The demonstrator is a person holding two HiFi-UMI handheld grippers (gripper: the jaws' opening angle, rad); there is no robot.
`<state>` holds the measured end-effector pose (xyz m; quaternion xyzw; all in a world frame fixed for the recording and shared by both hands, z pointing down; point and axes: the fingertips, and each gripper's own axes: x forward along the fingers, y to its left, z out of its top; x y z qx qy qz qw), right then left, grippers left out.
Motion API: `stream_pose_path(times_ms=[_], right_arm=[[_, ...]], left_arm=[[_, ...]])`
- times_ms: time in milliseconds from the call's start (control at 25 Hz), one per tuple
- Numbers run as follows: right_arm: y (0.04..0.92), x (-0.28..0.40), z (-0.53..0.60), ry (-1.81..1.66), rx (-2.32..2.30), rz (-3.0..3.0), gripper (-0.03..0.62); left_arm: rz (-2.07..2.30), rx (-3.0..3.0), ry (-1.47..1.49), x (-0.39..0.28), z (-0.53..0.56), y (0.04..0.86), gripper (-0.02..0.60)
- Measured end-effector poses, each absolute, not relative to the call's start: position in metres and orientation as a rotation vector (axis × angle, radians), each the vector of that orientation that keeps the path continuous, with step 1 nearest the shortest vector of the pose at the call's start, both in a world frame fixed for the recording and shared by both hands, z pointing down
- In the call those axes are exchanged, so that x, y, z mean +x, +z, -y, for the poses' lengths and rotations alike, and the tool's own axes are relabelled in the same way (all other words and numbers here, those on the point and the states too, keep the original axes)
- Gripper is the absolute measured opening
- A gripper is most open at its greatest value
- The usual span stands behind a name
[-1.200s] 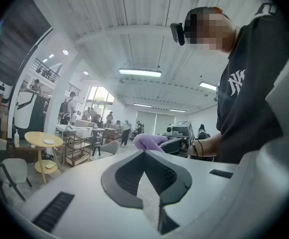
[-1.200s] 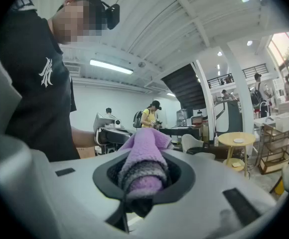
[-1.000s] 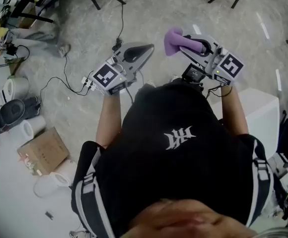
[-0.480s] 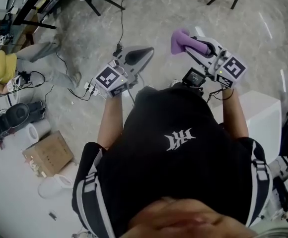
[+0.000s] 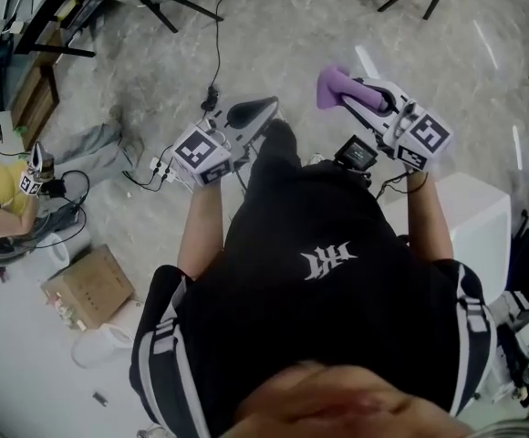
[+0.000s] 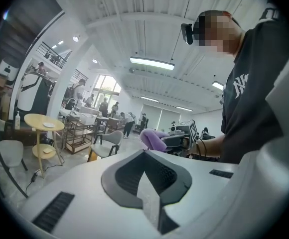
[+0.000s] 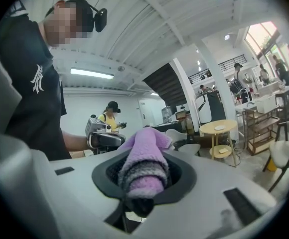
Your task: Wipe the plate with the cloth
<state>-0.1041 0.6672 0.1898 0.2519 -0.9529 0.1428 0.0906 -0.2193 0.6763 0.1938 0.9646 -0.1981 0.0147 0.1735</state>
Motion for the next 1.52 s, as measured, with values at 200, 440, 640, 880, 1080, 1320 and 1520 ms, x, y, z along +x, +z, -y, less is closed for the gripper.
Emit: stream_pose_path(times_ms=[200,440,640,880,1080,1320,1520], right_arm=[[0.197,-0.113,-0.594,0.423,0.800,2.806,0.097],[0.198,-0.140,-0.480,0.414,0.833,2.745,0.097],[0.181,-0.165,-0.398,0.355,0.870,2.735,0.098],[0.177,-0.161,-0.321,0.292,0.930,2.702,0.097],[0.185,-0.134,-0.253,0.318,0.947,2.727,0.098],[0.193,-0.102,-0.151,0.358,0.826,2.801,0.097],[0.191,-0.073,-0.076,0.349,0.675,2.789,0.097]], left_arm=[[0.565,2.749,0.050,-0.240,-0.595,0.215,0.014],[0.570,2.746,-0.003,-0.277,-0.470,0.221,0.015],[0.560,2.750,-0.036,-0.303,-0.384,0.213,0.014],[0.561,2.764,-0.053,-0.311,-0.305,0.213,0.015],[0.564,2.742,-0.039,-0.287,-0.242,0.223,0.015],[0.654,2.714,0.023,-0.248,-0.151,0.220,0.015],[0.715,2.672,0.050,-0.219,-0.077,0.210,0.015]])
